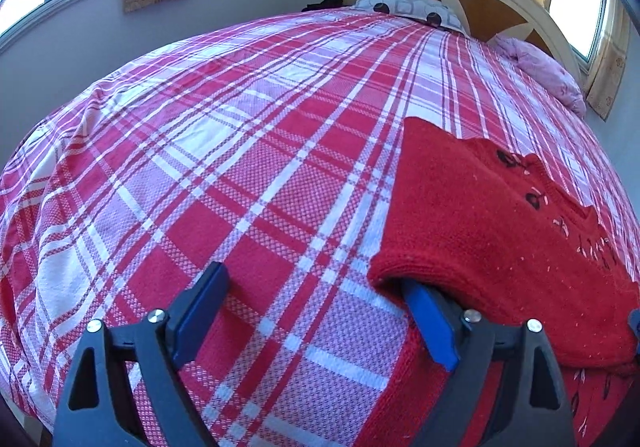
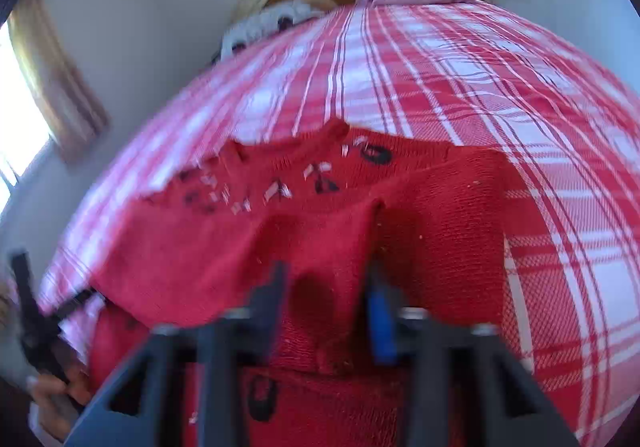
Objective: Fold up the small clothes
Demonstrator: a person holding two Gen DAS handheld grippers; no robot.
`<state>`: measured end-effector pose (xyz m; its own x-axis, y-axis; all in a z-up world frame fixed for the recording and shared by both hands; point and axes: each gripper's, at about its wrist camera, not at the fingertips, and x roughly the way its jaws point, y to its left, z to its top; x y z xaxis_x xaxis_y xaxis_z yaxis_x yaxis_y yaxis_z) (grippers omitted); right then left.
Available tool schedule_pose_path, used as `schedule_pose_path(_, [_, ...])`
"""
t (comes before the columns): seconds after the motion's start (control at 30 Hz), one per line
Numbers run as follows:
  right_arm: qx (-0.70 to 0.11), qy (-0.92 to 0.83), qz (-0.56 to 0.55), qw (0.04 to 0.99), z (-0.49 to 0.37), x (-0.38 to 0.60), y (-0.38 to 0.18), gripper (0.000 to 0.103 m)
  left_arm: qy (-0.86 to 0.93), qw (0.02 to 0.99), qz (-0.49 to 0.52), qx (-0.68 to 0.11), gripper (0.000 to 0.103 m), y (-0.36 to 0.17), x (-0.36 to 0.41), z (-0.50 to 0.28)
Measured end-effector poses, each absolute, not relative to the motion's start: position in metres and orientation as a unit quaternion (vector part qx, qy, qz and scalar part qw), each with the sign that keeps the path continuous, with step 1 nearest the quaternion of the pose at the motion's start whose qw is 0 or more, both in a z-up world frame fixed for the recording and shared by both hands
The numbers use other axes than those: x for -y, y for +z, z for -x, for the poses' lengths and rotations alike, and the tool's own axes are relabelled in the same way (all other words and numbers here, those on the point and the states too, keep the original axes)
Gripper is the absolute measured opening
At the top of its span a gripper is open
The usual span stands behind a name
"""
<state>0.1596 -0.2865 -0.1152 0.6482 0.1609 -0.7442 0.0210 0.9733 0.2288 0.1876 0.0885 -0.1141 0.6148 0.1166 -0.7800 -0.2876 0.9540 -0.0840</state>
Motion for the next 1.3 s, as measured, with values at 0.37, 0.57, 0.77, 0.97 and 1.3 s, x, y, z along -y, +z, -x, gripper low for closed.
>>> schedule_pose_path(0.37, [-0.301,-0.001,-0.02,0.954,-0.128,0.291,-0.037,0.008,0.132,0.889,0.112,-0.423,0.095,-0.113,-0.093,-0.189])
schedule_pose_path(0.57, [-0.376,-0.06,0.01,0.924,-0.139,0.299,-0.099,0.008,0.136,0.888,0.09,-0.43,0.097,-0.115,-0.086,-0.191])
schedule_pose_path(0.77, [-0.389,-0.066,0.0,0.919,-0.14,0.308,-0.11,0.008,0.124,0.894,0.046,-0.428,0.097,-0.108,-0.077,-0.185])
schedule_pose_path(0.97, [-0.363,-0.071,-0.077,0.926,-0.115,0.33,-0.092,0.032,0.093,0.912,0.006,-0.4,0.096,-0.078,-0.081,-0.162])
schedule_pose_path(1.3, [-0.311,-0.005,-0.099,0.945,-0.116,0.306,-0.056,0.04,0.04,0.938,0.004,-0.345,0.095,-0.048,-0.038,-0.205])
